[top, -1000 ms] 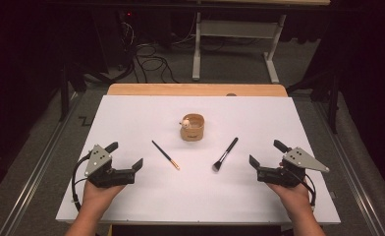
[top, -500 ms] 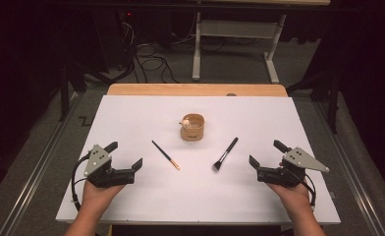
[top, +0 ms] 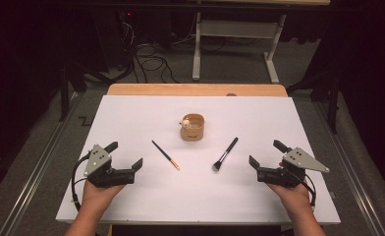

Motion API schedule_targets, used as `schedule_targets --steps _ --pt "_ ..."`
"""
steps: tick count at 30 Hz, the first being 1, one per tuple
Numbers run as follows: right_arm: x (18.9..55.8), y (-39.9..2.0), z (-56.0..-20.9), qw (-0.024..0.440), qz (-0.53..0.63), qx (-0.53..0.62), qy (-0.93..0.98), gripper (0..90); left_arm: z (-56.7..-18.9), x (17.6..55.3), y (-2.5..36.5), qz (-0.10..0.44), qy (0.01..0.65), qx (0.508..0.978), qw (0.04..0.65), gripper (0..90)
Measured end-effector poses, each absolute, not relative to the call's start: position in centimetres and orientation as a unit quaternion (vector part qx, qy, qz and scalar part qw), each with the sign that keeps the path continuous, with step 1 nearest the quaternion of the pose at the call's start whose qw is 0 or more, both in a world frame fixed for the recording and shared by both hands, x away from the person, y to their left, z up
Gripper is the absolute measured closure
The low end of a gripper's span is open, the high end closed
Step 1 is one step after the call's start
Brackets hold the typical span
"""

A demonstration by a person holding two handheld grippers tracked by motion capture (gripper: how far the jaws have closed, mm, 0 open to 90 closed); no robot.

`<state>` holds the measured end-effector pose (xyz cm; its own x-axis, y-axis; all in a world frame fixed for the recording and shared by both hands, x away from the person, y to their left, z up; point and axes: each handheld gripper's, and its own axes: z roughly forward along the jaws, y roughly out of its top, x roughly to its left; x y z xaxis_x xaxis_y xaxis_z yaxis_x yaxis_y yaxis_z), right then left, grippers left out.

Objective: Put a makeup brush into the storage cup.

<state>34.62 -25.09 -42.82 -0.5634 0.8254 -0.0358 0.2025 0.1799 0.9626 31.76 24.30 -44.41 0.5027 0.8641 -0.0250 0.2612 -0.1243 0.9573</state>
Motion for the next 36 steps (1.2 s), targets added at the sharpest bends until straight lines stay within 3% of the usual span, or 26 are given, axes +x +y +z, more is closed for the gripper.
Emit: schedule_targets --steps 36 --pt "34.77 -25.26 -43.40 0.285 0.521 0.365 0.717 2.0 -44.76 32.53 24.45 0.260 0.414 0.695 0.527 1.7"
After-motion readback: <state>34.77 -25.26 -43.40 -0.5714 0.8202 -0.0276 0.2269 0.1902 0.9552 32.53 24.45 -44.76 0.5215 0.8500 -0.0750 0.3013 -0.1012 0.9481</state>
